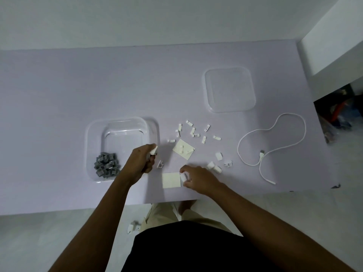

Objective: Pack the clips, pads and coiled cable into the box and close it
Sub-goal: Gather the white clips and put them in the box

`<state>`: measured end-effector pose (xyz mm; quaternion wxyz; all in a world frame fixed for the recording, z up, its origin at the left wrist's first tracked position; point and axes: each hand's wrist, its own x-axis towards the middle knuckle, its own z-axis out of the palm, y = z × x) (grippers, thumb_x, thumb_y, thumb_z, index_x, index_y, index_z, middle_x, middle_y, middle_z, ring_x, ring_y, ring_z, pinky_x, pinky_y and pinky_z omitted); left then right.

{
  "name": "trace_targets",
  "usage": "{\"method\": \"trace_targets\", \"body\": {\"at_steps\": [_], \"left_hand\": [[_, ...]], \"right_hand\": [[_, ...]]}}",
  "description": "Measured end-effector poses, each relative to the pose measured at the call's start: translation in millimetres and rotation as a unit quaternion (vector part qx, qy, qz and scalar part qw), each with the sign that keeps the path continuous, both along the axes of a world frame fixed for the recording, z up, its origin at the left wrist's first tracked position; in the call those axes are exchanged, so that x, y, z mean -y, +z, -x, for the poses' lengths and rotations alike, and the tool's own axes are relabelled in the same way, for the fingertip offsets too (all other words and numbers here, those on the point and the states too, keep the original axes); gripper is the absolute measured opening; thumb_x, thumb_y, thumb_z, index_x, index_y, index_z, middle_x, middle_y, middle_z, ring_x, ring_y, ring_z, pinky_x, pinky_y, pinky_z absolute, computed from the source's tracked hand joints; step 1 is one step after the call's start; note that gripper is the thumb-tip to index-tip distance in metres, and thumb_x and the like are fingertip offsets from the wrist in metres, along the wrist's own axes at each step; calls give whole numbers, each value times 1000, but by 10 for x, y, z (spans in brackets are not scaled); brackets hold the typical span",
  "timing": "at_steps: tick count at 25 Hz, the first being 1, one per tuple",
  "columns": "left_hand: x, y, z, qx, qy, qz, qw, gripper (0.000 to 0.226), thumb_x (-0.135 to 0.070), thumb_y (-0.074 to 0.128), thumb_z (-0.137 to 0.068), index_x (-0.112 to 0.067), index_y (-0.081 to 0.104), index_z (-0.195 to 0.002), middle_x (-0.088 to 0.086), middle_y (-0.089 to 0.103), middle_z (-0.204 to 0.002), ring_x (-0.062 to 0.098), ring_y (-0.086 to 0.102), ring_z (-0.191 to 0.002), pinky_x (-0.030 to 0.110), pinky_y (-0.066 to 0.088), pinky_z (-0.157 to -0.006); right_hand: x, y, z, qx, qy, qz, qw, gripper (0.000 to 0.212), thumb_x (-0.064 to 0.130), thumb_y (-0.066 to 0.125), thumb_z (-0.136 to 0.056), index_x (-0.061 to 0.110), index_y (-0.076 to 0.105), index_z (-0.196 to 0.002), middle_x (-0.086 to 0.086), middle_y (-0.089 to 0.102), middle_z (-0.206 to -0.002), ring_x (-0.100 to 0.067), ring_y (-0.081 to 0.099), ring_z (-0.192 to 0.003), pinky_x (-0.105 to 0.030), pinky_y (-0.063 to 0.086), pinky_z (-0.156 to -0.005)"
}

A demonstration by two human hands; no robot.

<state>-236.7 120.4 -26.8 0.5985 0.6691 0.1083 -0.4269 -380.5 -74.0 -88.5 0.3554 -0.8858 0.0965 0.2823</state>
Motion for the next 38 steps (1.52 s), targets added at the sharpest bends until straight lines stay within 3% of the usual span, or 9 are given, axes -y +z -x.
{"method": "trace_targets", "body": {"at_steps": [4,8,11,13,19,25,30,34,38], "left_hand": [[-263,-113,-147,172,3,-155,973,33,-29,55,-92,-9,50,-67,6,46,-56,19,38,-48,28,33,-49],[-519,-354,-266,219,-213,-332,892,31,-36,46,-99,-8,61,-99,0,57,-78,25,56,-81,33,43,-75],[-577,-510,-251,236,-355,-309,850,34,-32,40,-101,-11,55,-124,6,58,-107,29,59,-102,33,47,-84],[-521,-478,-274,197,-392,-296,848,34,-33,43,-100,-9,56,-119,3,57,-99,29,59,-102,31,44,-80],[-560,-480,-359,209,-462,-249,826,32,-34,57,-91,-12,59,-115,10,63,-119,24,59,-100,29,42,-78],[-870,-260,-610,231,-421,-207,853,38,-37,65,-90,-18,62,-122,4,67,-117,18,62,-102,30,49,-88],[-1322,-94,-834,507,-134,-310,793,32,-24,65,-88,-12,61,-118,11,61,-114,29,52,-106,42,48,-87],[-1542,-285,-850,329,-79,-345,875,49,-29,52,-98,-7,37,-139,21,48,-132,38,49,-119,48,45,-93],[-1591,-425,-854,270,-48,-312,910,27,-24,31,-105,-5,43,-119,18,58,-109,37,59,-98,40,43,-76]], "right_hand": [[-132,-84,5,24,-21,67,997,33,26,73,-88,24,53,-114,-1,70,-102,-16,67,-90,-28,57,-80],[-147,-39,-164,-26,-253,-112,961,27,31,74,-88,19,58,-107,3,64,-91,-10,61,-76,-24,53,-67],[-152,136,-341,-43,-456,-300,837,25,24,72,-90,10,63,-108,-6,55,-78,-12,48,-56,-25,39,-46],[-166,237,-485,-30,-511,-357,782,19,20,68,-94,7,64,-108,-8,52,-80,-12,43,-54,-24,35,-46],[-386,504,-865,-7,-531,-430,730,12,20,65,-96,10,63,-104,-5,56,-84,-14,50,-62,-26,42,-58],[-738,705,-1146,-13,-405,-394,825,21,23,66,-96,8,62,-110,-8,57,-86,-15,53,-64,-31,46,-62],[-1180,804,-1497,-9,-131,-191,973,27,36,69,-91,19,60,-110,2,65,-103,-16,62,-81,-26,51,-71],[-1595,618,-1688,-54,54,-52,996,37,33,67,-94,13,54,-122,-7,59,-121,-22,59,-101,-37,50,-87],[-1740,316,-1637,-84,137,45,986,38,27,64,-95,4,51,-123,-20,55,-123,-33,57,-105,-36,44,-82]]}}
